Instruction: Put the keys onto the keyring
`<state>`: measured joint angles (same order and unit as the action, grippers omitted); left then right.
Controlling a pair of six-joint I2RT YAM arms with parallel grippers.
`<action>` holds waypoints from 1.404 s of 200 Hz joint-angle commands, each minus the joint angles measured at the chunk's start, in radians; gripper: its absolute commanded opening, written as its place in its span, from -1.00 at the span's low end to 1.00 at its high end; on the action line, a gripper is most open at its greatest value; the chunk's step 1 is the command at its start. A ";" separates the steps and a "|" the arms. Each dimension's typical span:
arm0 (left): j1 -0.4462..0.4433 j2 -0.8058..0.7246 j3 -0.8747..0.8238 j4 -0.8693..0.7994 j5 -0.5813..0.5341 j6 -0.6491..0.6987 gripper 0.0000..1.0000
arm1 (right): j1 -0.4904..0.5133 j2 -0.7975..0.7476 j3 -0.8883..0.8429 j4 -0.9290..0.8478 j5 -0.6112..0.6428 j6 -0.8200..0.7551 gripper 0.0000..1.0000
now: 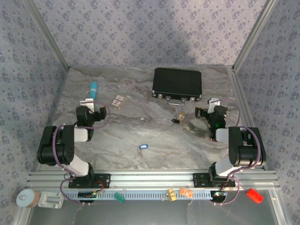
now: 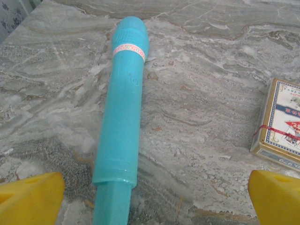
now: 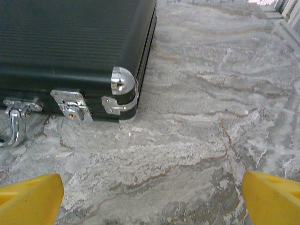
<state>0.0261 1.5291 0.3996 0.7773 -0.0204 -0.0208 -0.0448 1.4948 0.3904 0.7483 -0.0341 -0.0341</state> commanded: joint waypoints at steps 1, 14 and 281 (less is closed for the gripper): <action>0.005 -0.113 0.060 -0.137 -0.024 -0.022 0.99 | 0.022 -0.117 0.086 -0.205 0.041 -0.009 0.98; 0.002 -0.191 0.098 -0.259 -0.038 -0.017 0.99 | 0.037 -0.189 0.143 -0.377 0.100 0.031 0.98; -0.904 -0.272 0.200 -0.540 -0.213 -0.555 0.91 | 0.353 -0.351 0.314 -1.360 0.030 0.735 -0.10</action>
<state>-0.8387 1.2190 0.5617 0.2062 -0.2249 -0.5152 0.3061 1.0935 0.6605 -0.6182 0.0105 0.6476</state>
